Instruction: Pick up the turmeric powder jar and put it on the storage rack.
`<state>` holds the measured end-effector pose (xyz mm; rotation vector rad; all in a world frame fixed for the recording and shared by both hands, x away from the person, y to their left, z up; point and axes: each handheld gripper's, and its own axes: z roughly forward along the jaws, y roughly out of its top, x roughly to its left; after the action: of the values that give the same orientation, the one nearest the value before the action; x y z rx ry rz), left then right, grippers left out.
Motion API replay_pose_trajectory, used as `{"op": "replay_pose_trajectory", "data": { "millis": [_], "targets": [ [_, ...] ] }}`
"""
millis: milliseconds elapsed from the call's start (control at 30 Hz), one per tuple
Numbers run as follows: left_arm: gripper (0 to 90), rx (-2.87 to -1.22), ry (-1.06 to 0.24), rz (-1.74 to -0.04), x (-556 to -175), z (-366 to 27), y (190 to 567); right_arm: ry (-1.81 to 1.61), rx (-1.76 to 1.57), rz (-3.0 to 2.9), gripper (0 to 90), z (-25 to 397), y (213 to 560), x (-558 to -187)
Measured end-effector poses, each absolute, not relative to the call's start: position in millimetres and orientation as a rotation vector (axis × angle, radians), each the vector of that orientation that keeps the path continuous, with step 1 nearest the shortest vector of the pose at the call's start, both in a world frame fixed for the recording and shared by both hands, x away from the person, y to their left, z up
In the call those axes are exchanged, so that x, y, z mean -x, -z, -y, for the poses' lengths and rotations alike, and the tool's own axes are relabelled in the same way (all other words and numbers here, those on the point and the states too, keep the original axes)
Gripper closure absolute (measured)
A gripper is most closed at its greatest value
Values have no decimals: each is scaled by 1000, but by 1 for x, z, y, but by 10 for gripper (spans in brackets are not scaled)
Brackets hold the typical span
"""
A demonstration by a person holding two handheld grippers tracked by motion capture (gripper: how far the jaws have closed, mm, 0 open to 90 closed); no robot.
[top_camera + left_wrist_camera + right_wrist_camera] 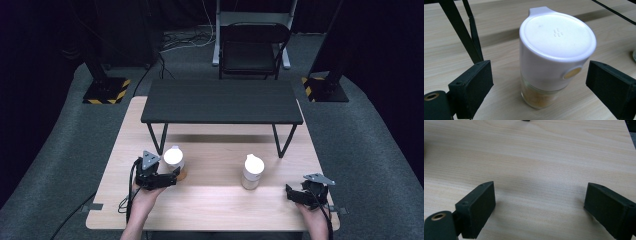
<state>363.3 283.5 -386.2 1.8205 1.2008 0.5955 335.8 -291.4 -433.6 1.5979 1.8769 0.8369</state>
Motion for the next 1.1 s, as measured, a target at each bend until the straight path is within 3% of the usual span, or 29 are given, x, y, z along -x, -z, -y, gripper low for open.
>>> {"op": "replay_pose_trajectory", "data": {
  "millis": [400, 767, 900, 1100],
  "targets": [
    [110, -1820, -619, -1202, -376, -264, 396, -838, -1597, -1878, 84, 291, 434, -336],
    [210, -1819, -684, -1205, -383, -249, 402, -838, -1597, -1879, 84, 291, 434, -336],
    [290, -1816, -666, -1187, -385, -250, 403, -839, -1598, -1879, 84, 292, 434, -336],
    [298, -1816, -669, -1197, -384, -249, 402, -839, -1597, -1880, 84, 292, 433, -336]
  ]
}}
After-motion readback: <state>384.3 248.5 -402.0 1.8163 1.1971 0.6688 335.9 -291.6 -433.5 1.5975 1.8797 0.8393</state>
